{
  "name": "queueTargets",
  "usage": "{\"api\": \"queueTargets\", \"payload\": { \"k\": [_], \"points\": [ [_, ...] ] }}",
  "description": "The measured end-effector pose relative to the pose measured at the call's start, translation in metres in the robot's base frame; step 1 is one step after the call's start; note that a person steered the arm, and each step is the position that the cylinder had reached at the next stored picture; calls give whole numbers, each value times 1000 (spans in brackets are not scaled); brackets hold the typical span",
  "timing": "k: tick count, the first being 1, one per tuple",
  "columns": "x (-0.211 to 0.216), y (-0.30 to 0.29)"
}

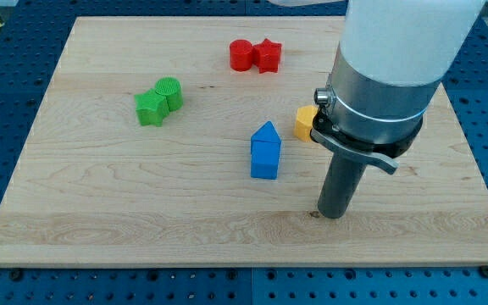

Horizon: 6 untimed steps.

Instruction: Slide the cube to the left of the triangle

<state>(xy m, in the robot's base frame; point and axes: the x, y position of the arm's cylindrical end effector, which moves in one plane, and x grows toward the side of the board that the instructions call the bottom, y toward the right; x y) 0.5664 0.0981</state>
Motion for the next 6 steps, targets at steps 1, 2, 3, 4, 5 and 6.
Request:
{"api": "queueTargets", "payload": {
  "k": [1,2,3,4,5,6],
  "points": [
    [-1,0],
    [-2,0],
    [-13,0],
    [-39,-10],
    [-48,-43],
    [-48,-82]
  ]
}}
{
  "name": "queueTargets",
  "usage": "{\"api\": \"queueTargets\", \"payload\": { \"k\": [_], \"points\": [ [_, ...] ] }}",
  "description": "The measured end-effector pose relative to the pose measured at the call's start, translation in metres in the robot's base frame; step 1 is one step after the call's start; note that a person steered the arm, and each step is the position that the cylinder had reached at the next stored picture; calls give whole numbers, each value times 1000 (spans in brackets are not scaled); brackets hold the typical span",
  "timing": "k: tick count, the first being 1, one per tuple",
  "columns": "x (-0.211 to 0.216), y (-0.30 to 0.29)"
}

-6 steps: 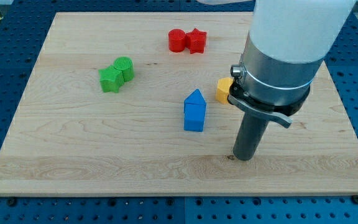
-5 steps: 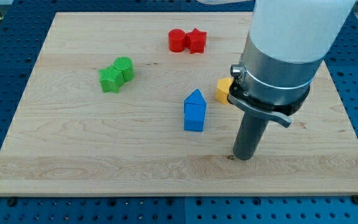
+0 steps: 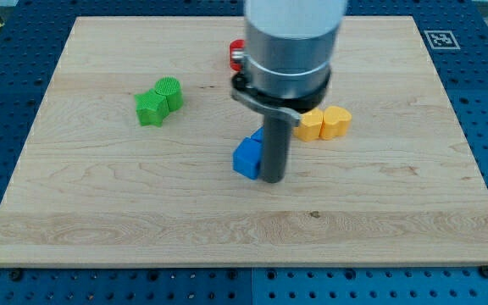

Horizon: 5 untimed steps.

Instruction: Slide the cube to the left of the triangle

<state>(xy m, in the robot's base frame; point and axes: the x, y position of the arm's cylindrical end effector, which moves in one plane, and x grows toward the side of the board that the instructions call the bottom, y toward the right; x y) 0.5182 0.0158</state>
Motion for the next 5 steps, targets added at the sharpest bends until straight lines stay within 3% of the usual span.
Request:
{"api": "queueTargets", "payload": {
  "k": [3,5],
  "points": [
    [-11,-51],
    [-36,-51]
  ]
}}
